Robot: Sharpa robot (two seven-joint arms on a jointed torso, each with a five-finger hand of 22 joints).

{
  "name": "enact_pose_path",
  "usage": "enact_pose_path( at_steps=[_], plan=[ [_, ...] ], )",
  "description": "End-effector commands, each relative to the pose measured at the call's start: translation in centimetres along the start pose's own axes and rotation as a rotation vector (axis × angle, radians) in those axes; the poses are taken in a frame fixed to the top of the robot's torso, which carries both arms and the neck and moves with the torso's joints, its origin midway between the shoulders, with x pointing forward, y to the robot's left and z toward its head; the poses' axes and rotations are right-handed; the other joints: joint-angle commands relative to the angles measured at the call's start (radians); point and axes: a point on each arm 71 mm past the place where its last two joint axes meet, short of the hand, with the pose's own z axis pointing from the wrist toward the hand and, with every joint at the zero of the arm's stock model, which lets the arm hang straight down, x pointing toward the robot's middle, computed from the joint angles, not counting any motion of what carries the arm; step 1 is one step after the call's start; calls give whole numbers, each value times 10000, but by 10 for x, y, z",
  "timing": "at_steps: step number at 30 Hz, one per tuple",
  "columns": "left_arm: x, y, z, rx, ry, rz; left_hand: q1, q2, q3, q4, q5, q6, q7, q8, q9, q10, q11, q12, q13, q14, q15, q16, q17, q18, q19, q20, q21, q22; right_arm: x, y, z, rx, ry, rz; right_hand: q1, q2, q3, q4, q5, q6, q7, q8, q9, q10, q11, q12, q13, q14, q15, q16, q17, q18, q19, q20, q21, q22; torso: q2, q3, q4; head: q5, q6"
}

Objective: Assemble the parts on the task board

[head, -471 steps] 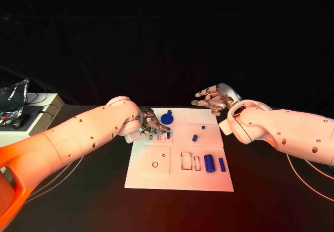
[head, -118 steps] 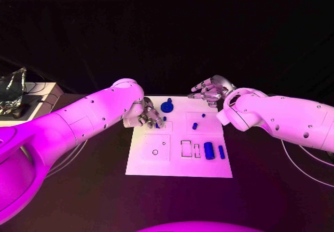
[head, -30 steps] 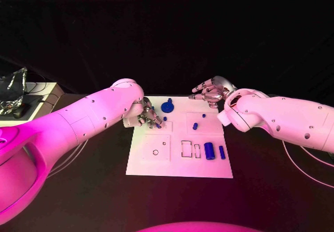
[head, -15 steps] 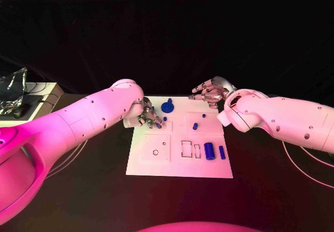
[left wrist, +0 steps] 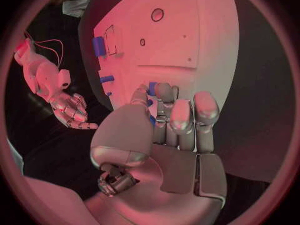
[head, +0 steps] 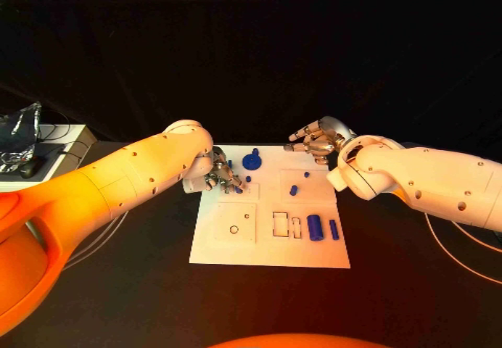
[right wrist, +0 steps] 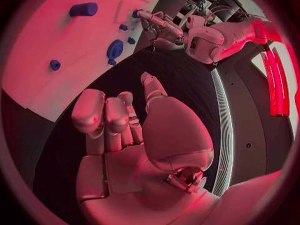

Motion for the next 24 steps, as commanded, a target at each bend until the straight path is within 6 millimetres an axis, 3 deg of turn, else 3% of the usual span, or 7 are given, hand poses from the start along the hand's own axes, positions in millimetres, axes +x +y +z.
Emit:
enact_pose_path(
  at_steps=[1,6,11,13,17,22,24],
  plan=[
    [1,-3,-1,202,-8,-67,-60,-43,-70,2,-53,-15,70,48,16,-11,61,46,-13,21,8,-39,19,-146,9,4,-61,488,1,1,0,-107,125,-91,-83,-14,1,-40,64,-6,76,-30,6,-43,-4,0,-9,33,-1,-49,-9,126,394,10,-36,1208,6,-5,11,-9,5],
    [1,-3,-2,370,-76,-177,-89,-55,-84,28,-91,-14,71,52,19,-11,63,47,-16,16,9,-49,11,-144,4,7,-73,487,1,0,0,-119,116,-88,-83,-14,1,-40,64,-6,76,-30,6,-43,-4,0,-9,33,-1,-49,-9,126,394,10,-36,1208,9,-9,-2,2,17],
    [1,-6,-7,720,-76,-530,-169,-126,-101,131,-550,-19,83,70,36,-16,72,53,-21,19,12,-55,12,-141,6,4,-90,493,1,-1,-1,-122,84,-85,-101,-12,-5,-43,58,-28,80,-36,5,-61,0,-10,-28,38,0,-58,2,128,396,12,-53,1206,1,-7,8,3,19],
    [0,-6,-8,835,-60,-675,-208,-155,-89,171,-978,-31,98,78,48,-27,80,55,-21,14,16,-71,-2,-140,5,2,-98,495,1,-1,-1,-126,79,-85,-101,-12,-5,-43,58,-28,80,-36,5,-61,0,-10,-28,38,0,-58,2,128,396,12,-53,1206,-9,-4,14,3,20],
    [0,-5,-11,1039,-110,-979,-242,-267,-11,246,-1075,-113,133,69,60,-82,104,57,-21,-3,23,-126,-51,-129,-32,-2,-175,475,1,-1,-1,-137,77,-98,-101,-12,-5,-43,58,-28,80,-36,5,-61,0,-10,-28,38,0,-58,2,128,396,12,-53,1206,-14,-7,14,7,15],
    [-2,1,-15,1297,-494,-1465,-204,-464,131,406,-1085,-388,339,-241,-285,-378,248,61,-53,-169,110,-484,-393,-68,-302,31,-649,278,0,-3,-2,-144,61,-123,-101,-12,-5,-43,58,-28,80,-36,5,-61,0,-10,-28,38,0,-58,2,128,396,12,-53,1206,-11,-12,13,0,31],
    [-3,4,-17,1435,-732,-1662,-145,-514,178,486,-1074,-594,573,-866,-1163,-577,389,82,-76,-329,190,-751,-696,-18,-486,76,-983,130,0,-4,-2,-151,51,-139,-101,-12,-5,-43,58,-28,80,-36,5,-61,0,-10,-28,38,0,-58,2,128,396,12,-53,1206,-15,-6,5,-7,49]
  ],
)
